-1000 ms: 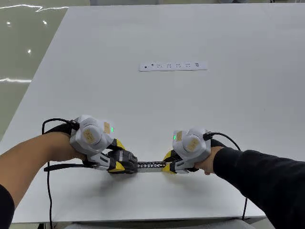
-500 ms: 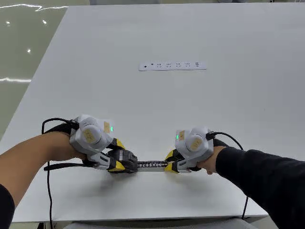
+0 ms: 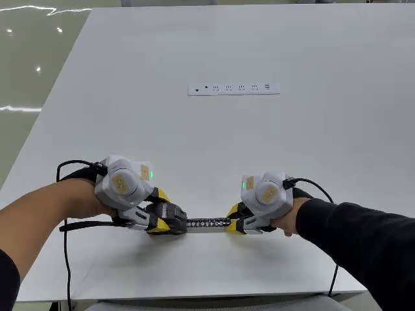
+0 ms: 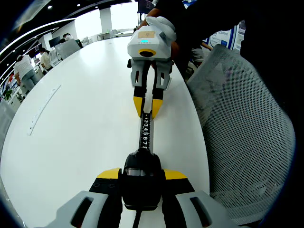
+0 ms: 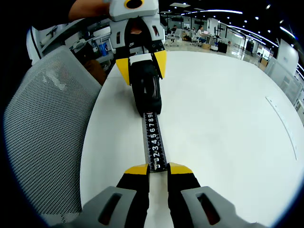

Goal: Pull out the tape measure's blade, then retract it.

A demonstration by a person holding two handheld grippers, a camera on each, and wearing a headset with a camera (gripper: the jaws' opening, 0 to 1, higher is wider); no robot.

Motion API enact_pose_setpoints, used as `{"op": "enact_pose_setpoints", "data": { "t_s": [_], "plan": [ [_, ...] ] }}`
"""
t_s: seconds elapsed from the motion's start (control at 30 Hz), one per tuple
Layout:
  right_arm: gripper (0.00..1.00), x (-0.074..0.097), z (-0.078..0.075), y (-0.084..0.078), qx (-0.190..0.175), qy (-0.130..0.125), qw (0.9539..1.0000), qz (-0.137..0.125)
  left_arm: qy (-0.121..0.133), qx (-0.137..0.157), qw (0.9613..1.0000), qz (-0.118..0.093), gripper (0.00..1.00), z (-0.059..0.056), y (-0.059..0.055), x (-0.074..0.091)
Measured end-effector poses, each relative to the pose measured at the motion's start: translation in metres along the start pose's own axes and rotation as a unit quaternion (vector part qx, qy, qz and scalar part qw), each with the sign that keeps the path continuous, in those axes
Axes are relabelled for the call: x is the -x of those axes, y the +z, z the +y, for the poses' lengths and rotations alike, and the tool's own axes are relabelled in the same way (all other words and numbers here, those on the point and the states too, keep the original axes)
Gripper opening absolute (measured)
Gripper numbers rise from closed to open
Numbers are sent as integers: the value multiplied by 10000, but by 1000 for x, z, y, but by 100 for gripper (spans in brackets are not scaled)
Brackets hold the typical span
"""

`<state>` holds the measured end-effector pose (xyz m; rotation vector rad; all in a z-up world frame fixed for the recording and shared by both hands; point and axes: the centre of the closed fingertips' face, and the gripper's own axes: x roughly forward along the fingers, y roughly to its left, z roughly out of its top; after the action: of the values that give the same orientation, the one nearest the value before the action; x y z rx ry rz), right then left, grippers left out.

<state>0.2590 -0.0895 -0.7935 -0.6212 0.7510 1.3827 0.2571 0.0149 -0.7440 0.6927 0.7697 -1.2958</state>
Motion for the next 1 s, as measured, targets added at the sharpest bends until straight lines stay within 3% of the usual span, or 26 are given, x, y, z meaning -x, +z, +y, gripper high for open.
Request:
{"op": "enact_pose_setpoints", "data": {
  "t_s": [1.0],
  "plan": [
    [9, 9, -3, -11, -16, -51, 10000, 68, 5, 27, 10000, -29, 28, 0, 0, 0]
  ]
}}
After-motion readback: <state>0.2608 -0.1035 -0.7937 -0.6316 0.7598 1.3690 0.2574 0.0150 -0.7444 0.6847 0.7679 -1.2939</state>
